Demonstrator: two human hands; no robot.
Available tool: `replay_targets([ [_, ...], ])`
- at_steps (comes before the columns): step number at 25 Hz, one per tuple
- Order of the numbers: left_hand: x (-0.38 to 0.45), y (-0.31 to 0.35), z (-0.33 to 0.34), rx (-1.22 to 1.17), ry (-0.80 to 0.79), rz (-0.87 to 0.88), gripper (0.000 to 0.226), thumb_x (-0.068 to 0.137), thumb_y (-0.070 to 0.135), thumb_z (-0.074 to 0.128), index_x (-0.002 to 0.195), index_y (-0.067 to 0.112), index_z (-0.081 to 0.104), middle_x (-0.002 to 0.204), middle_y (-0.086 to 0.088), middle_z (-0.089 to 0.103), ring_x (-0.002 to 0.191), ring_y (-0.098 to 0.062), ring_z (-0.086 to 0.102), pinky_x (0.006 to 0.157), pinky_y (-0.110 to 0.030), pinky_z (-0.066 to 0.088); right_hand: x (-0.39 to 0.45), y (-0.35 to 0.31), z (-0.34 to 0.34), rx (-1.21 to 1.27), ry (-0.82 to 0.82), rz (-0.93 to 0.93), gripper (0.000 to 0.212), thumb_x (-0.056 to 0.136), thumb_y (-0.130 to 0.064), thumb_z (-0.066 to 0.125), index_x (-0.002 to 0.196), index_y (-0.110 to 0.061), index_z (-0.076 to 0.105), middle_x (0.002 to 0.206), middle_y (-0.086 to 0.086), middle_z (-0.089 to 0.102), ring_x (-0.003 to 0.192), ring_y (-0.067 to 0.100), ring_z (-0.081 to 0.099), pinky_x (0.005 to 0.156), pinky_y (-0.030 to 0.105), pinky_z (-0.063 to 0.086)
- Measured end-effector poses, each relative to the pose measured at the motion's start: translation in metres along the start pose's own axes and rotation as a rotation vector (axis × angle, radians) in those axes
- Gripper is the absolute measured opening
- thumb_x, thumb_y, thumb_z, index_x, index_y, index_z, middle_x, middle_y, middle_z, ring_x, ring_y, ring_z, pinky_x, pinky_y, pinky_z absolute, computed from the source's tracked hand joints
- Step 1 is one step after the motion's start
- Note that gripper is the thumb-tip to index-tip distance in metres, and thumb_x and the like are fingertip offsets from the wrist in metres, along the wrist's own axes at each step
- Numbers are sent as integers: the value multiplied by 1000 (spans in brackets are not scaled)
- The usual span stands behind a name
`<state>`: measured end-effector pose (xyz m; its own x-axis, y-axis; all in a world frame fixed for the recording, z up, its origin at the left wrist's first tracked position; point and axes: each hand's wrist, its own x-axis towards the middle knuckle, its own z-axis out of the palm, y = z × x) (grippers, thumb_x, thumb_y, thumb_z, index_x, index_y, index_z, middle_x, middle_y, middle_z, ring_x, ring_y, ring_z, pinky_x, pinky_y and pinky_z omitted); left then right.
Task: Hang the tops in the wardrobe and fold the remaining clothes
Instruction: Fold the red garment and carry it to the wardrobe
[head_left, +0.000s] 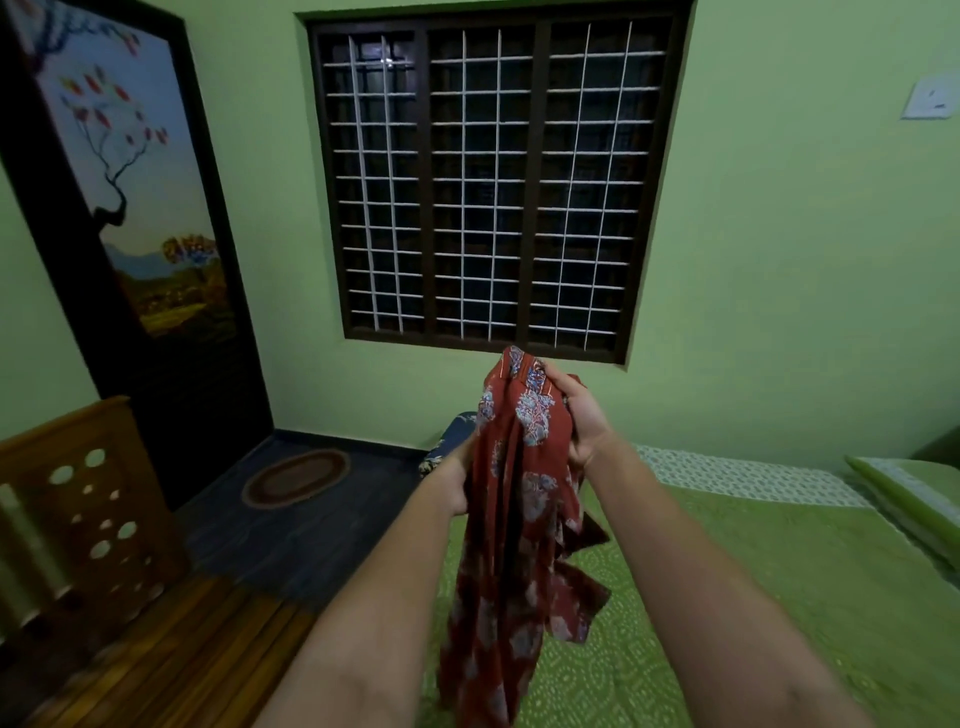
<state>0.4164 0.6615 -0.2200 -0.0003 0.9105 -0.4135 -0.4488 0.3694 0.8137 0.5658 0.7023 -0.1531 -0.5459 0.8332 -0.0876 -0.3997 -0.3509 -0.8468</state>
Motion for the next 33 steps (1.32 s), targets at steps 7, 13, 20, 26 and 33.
replay_targets([
  [7, 27, 41, -57, 1171, 625, 283, 54, 100, 43, 38, 111, -4, 63, 113, -27, 63, 105, -37, 59, 89, -39, 45, -30, 15, -114, -635, 400, 432, 32, 73, -31, 75, 89, -4, 66, 75, 13, 72, 59, 23, 69, 88, 44, 54],
  [13, 21, 115, -63, 354, 199, 299, 60, 74, 43, 75, 115, 1, 63, 114, -15, 67, 70, -18, 72, 78, -34, 52, -40, -58, -107, -160, 427, 56, 30, 93, -25, 56, 78, -5, 73, 74, 13, 73, 62, 24, 71, 54, 37, 59],
  [20, 29, 114, -99, 497, 47, 245, 59, 58, 45, 83, 102, 10, 66, 104, -16, 70, 87, -27, 68, 90, -44, 52, -37, -47, -114, -252, 437, 51, 35, 80, -35, 70, 98, -5, 67, 90, 13, 73, 77, 23, 72, 68, 35, 58],
  [26, 33, 120, -125, 362, 178, 397, 32, 91, 39, 59, 104, 10, 61, 97, -9, 68, 95, -26, 62, 84, -34, 48, -47, -36, -141, -491, 568, 125, 27, 98, -39, 46, 109, -17, 57, 99, 8, 70, 80, 23, 69, 71, 41, 53],
  [33, 47, 99, -134, 825, 487, 706, 42, 101, 36, 40, 76, 7, 60, 74, -12, 62, 75, -31, 61, 73, -40, 49, -36, -26, -141, -395, 523, 146, 64, 82, -56, 61, 101, 4, 70, 91, 16, 72, 77, 27, 71, 79, 41, 57],
])
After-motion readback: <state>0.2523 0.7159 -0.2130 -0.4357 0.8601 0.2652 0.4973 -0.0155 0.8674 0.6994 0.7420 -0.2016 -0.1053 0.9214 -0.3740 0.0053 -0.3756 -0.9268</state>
